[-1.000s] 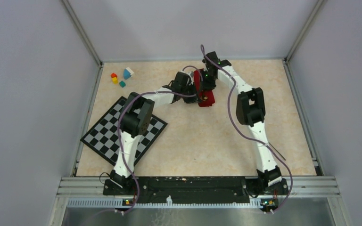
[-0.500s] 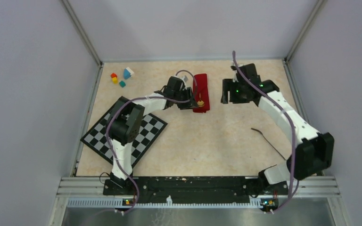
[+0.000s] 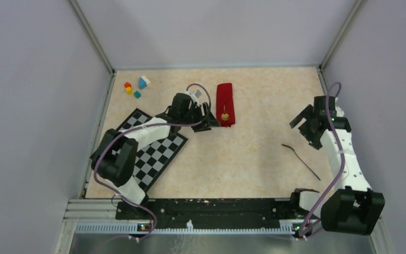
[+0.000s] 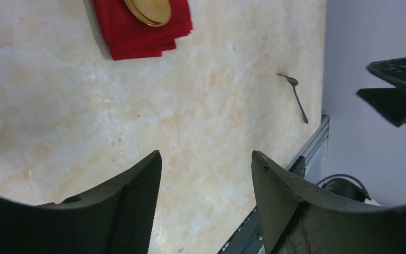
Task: Fold the napkin into a case and place the utensils inside
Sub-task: Insert the spoon into the folded napkin, then move the fork to the center of the board.
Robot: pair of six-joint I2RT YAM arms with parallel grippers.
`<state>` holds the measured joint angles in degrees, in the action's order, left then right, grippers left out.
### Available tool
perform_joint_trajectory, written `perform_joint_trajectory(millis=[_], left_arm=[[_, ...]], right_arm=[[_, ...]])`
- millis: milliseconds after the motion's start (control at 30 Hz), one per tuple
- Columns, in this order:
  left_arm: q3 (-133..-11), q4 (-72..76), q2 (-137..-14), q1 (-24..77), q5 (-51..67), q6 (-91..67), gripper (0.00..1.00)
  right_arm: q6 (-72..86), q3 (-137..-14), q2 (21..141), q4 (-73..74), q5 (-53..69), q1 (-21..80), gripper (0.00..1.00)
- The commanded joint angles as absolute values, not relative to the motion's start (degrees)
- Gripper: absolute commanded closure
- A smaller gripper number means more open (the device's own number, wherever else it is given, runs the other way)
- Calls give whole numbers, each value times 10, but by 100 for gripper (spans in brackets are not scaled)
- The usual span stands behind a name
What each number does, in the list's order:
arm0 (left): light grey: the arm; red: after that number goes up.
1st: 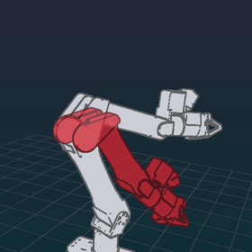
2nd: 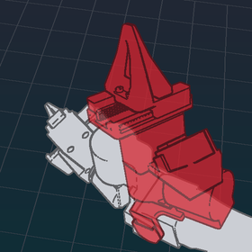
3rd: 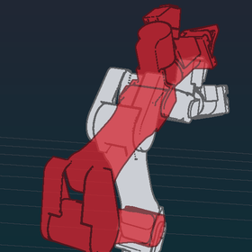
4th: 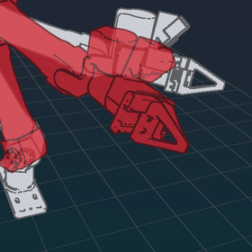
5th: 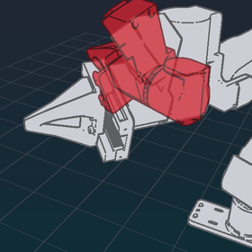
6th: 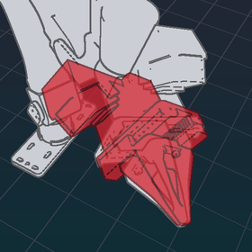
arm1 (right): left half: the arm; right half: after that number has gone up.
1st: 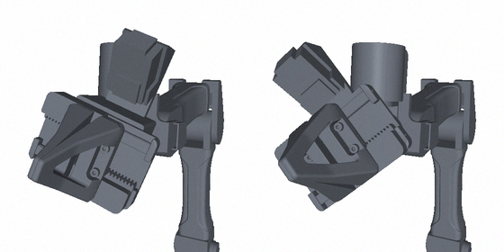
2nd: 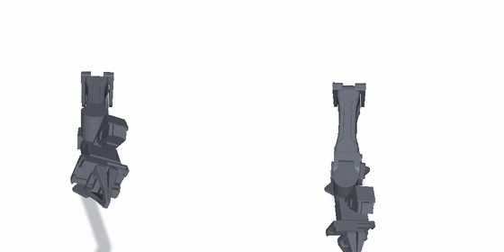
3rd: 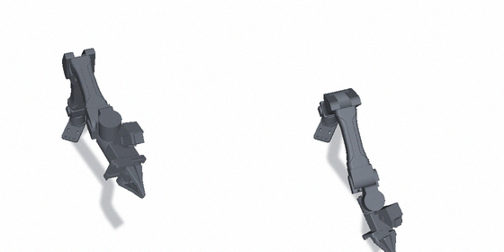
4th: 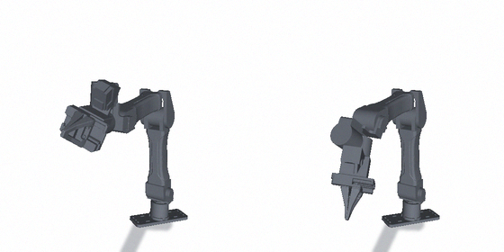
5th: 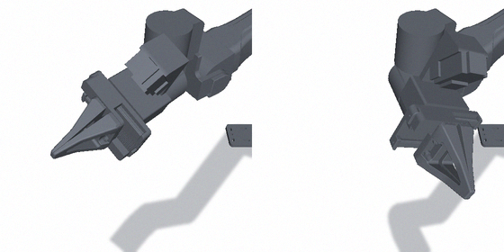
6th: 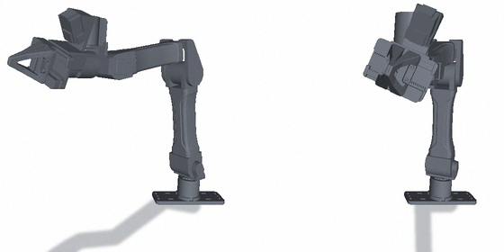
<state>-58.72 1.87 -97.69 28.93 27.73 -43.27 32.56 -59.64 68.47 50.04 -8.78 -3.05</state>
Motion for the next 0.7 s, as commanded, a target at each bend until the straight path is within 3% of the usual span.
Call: perform_joint_trajectory(millis=[0,267,533,667], left_arm=[[-553,38,-851,287,294,-431,31],[-533,-14,-723,287,258,-404,29],[-542,-39,-677,287,243,-382,28],[-547,-53,-663,287,239,-373,28]], right_arm=[[701,-517,582,515,-87,-50,6],[1044,-416,544,562,-188,-50,12],[1085,-399,629,557,-236,-58,14],[1096,-367,642,487,-230,-69,28]])
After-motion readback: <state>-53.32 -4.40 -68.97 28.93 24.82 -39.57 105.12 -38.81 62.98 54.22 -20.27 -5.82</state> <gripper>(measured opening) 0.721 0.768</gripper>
